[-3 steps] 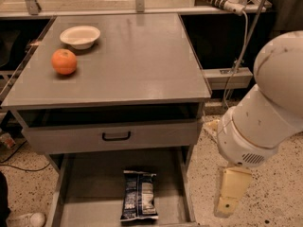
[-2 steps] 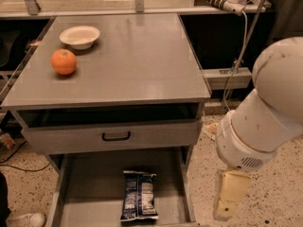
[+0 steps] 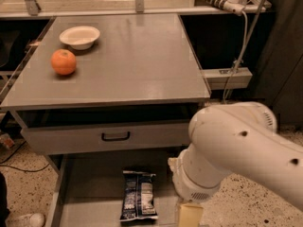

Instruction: Pick blue chip bag from middle drawer and place on counter

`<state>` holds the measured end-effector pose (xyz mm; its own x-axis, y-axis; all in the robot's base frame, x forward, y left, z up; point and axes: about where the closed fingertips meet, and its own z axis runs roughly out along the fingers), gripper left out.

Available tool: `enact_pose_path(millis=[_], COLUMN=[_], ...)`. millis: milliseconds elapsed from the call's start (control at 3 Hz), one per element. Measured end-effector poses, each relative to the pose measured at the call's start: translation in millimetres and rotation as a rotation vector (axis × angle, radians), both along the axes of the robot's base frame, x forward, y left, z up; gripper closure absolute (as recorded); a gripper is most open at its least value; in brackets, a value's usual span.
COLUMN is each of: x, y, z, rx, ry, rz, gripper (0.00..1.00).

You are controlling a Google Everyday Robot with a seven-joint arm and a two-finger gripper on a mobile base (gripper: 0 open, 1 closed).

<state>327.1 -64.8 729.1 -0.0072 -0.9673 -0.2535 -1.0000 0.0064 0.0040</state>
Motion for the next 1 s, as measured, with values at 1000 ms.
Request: enact_pose_path(millis=[1000], x=[10], y=[46], z=[-63], rx=[0.021], ry=[-0.005], rz=[-0.006], gripper=[0.0])
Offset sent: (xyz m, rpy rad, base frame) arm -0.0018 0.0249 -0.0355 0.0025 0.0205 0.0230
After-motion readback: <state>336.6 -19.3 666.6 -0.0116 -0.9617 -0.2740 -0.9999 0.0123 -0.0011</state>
